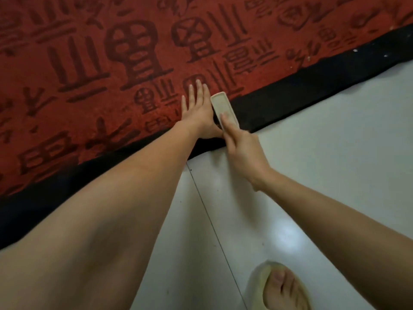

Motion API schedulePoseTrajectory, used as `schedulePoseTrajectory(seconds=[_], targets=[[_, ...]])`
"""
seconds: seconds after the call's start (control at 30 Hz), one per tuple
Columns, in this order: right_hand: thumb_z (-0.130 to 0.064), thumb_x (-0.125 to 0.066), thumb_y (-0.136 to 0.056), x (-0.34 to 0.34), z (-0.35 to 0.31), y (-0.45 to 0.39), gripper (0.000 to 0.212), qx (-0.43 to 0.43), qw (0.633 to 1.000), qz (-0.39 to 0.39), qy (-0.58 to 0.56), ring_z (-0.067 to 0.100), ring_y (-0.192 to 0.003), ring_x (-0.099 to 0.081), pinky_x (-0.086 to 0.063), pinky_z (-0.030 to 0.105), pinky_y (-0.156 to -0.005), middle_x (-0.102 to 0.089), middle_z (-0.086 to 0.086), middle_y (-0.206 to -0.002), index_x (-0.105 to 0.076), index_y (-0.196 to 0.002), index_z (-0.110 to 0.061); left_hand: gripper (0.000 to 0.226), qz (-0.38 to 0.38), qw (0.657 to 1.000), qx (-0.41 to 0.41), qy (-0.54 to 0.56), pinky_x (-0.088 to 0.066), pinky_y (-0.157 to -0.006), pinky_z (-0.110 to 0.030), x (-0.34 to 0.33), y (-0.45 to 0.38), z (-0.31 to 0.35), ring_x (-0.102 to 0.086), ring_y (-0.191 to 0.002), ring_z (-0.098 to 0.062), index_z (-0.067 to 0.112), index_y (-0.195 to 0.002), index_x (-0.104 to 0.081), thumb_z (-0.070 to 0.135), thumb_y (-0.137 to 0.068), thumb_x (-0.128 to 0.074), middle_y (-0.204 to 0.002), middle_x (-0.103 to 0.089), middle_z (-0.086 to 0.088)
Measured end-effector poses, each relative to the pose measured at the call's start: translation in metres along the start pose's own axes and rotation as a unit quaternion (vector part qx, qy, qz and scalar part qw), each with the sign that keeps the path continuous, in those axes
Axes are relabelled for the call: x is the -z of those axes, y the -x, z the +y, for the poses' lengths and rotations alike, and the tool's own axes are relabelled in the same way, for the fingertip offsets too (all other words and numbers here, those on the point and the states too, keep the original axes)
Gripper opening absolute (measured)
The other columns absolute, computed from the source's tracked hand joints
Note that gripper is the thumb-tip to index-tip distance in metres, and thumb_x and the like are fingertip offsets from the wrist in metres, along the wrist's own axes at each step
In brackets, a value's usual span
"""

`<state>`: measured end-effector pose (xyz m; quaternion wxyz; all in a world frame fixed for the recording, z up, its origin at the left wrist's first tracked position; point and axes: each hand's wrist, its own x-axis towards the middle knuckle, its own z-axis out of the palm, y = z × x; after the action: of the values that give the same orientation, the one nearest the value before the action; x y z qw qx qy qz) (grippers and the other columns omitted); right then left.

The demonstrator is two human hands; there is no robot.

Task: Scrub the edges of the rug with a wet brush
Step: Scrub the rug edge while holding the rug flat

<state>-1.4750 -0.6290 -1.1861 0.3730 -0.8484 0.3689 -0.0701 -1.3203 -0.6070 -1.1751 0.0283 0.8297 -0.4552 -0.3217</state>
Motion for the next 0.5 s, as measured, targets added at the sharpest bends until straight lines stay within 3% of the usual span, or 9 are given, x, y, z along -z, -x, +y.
schedulePoseTrajectory(seconds=[0.1, 0.17, 0.23, 0.3, 0.4, 0.47, 0.5], targets=[[-0.025, -0.043, -0.1, 0.029, 0.02, -0.01, 0.045, 0.031, 0.994, -0.026, 0.104, 0.038, -0.103, -0.063, -0.049, 0.045, -0.089, -0.066, 0.019, -0.117, -0.041, -0.143, -0.04, 0.149, 0.013, 1.0, -0.009, -0.008, 0.014, -0.119, -0.043, -0.006, 0.001, -0.007, 0.028, -0.145, -0.026, 0.007, -0.152, 0.021, 0.068, -0.06, -0.078, -0.158, 0.031, -0.01], [-0.025, -0.043, -0.1, 0.074, 0.047, -0.029, 0.045, -0.04, 0.982, 0.008, 0.185, 0.043, -0.099, -0.06, -0.048, 0.047, -0.086, -0.065, 0.024, -0.113, -0.042, -0.142, -0.041, 0.152, 0.007, 1.0, -0.004, -0.012, 0.013, -0.119, -0.042, -0.005, 0.002, -0.005, 0.028, -0.145, -0.025, 0.008, -0.152, 0.022, 0.074, -0.056, -0.077, -0.158, 0.032, -0.009], [-0.021, -0.041, -0.1, 0.09, 0.055, -0.038, 0.044, -0.12, 0.974, 0.077, 0.174, 0.046, -0.103, -0.057, -0.043, 0.046, -0.089, -0.062, 0.028, -0.115, -0.045, -0.143, -0.034, 0.154, 0.025, 0.999, 0.026, -0.007, 0.015, -0.118, -0.043, -0.009, 0.008, -0.005, 0.029, -0.145, -0.026, 0.008, -0.151, 0.023, 0.078, -0.054, -0.074, -0.157, 0.033, -0.01], [-0.015, -0.041, -0.099, 0.058, 0.03, -0.028, 0.046, -0.076, 0.983, 0.052, 0.157, 0.045, -0.099, -0.059, -0.042, 0.044, -0.085, -0.063, 0.029, -0.111, -0.046, -0.143, -0.029, 0.152, 0.056, 0.997, 0.047, 0.0, 0.017, -0.116, -0.044, -0.017, 0.014, -0.009, 0.029, -0.145, -0.026, 0.008, -0.152, 0.022, 0.083, -0.055, -0.068, -0.158, 0.031, -0.011], [-0.019, -0.041, -0.099, 0.012, 0.0, -0.006, 0.05, 0.053, 0.987, -0.093, 0.123, 0.04, -0.092, -0.065, -0.05, 0.044, -0.08, -0.068, 0.023, -0.106, -0.039, -0.144, -0.041, 0.145, 0.089, 0.994, 0.063, 0.009, 0.016, -0.118, -0.044, -0.029, 0.026, -0.017, 0.027, -0.146, -0.024, 0.005, -0.151, 0.021, 0.08, -0.062, -0.066, -0.158, 0.029, -0.011], [-0.024, -0.042, -0.098, 0.03, 0.018, -0.021, 0.052, 0.061, 0.98, -0.064, 0.178, 0.04, -0.095, -0.064, -0.051, 0.044, -0.082, -0.066, 0.024, -0.111, -0.035, -0.143, -0.048, 0.149, 0.076, 0.994, 0.072, 0.015, 0.017, -0.117, -0.042, -0.027, 0.028, -0.018, 0.027, -0.146, -0.023, 0.004, -0.151, 0.022, 0.084, -0.059, -0.064, -0.158, 0.031, -0.012], [-0.023, -0.042, -0.098, 0.045, 0.031, -0.032, 0.051, 0.018, 0.979, -0.034, 0.198, 0.042, -0.098, -0.063, -0.049, 0.045, -0.084, -0.064, 0.025, -0.113, -0.035, -0.144, -0.047, 0.152, 0.068, 0.995, 0.073, 0.015, 0.017, -0.116, -0.042, -0.026, 0.029, -0.018, 0.028, -0.146, -0.024, 0.005, -0.15, 0.023, 0.087, -0.056, -0.063, -0.157, 0.032, -0.012]])
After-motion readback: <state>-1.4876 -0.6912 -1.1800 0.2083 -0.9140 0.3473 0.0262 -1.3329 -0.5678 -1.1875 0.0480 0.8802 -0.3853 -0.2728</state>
